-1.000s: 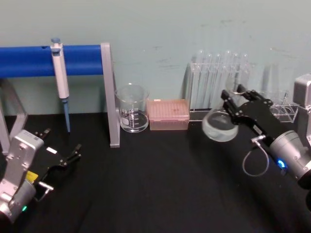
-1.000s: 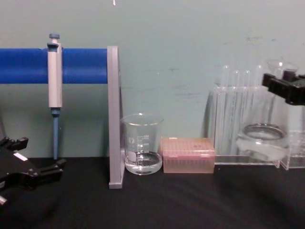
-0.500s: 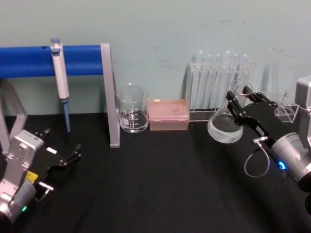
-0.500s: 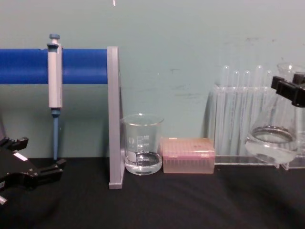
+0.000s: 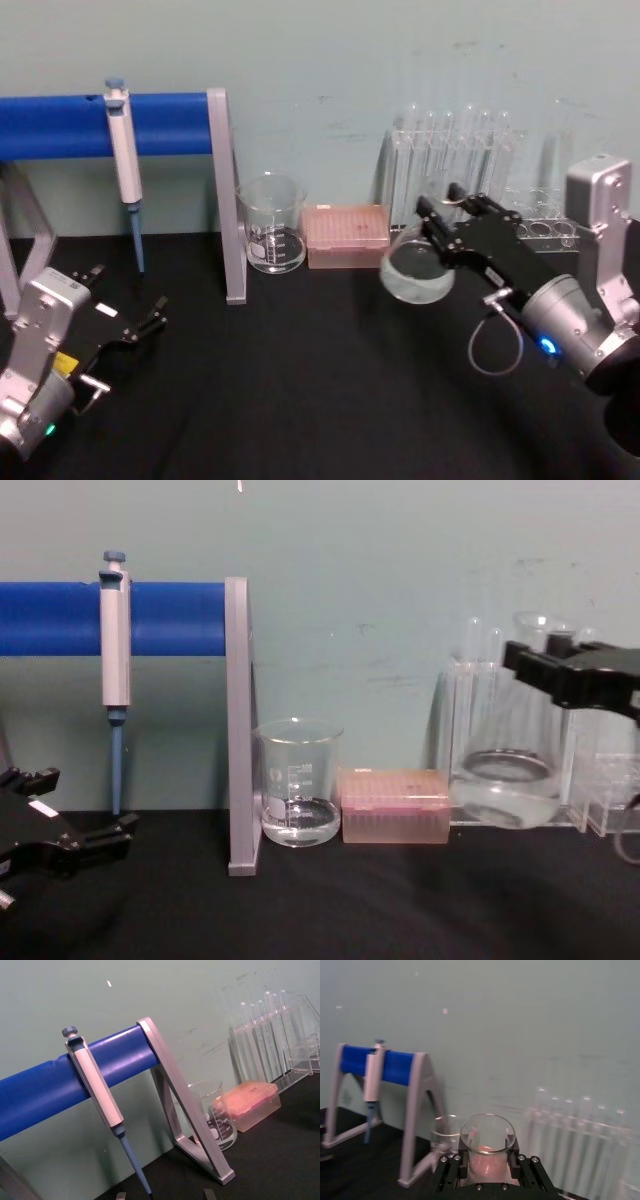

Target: Grasp the erlenmeyer flask with one hand, shake it three times, then place it back.

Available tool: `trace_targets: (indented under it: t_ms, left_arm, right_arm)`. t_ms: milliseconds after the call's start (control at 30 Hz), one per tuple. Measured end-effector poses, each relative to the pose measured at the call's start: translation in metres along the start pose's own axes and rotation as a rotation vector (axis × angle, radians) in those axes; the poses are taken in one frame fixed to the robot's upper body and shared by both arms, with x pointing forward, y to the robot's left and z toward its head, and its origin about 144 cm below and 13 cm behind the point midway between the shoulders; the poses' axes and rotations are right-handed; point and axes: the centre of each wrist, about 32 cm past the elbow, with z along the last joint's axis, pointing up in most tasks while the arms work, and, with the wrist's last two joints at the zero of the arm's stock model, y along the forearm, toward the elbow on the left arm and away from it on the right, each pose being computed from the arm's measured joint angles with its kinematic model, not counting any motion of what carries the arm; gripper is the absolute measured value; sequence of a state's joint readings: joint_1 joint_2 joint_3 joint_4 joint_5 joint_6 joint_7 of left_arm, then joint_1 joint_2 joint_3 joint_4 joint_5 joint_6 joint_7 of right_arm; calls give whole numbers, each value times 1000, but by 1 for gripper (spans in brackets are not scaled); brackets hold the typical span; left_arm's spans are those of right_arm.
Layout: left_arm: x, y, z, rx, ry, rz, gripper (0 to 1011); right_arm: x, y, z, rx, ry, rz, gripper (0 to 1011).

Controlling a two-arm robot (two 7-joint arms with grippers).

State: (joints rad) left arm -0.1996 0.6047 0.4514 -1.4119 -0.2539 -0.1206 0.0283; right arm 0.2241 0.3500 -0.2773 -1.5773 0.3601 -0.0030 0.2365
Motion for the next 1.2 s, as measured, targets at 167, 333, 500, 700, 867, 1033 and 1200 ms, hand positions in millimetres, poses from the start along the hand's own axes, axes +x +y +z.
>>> trace_targets:
  t_ms: [167,333,500,700,867,1033,1200]
  left_arm:
    - [0,0,0,0,0,0,1001]
    - [0,0,0,0,0,0,1001]
    - [0,0,0,0,0,0,1001]
    - [0,0,0,0,0,0,1001]
    - [0,0,0,0,0,0,1001]
    - [0,0,0,0,0,0,1001]
    - [0,0,0,0,0,0,1001]
  right_arm:
    - [-5,4,0,3,3,64,453]
    - [-10,8,0,4,2,138,453]
    - [-14,11,0,2,1,190,453]
    - [-18,13,0,1,0,214,453]
    - [-20,14,0,-1,2,201,453]
    - [-21,13,0,-5,0,167,453]
    - [-20,12,-1,-10,-4,118,453]
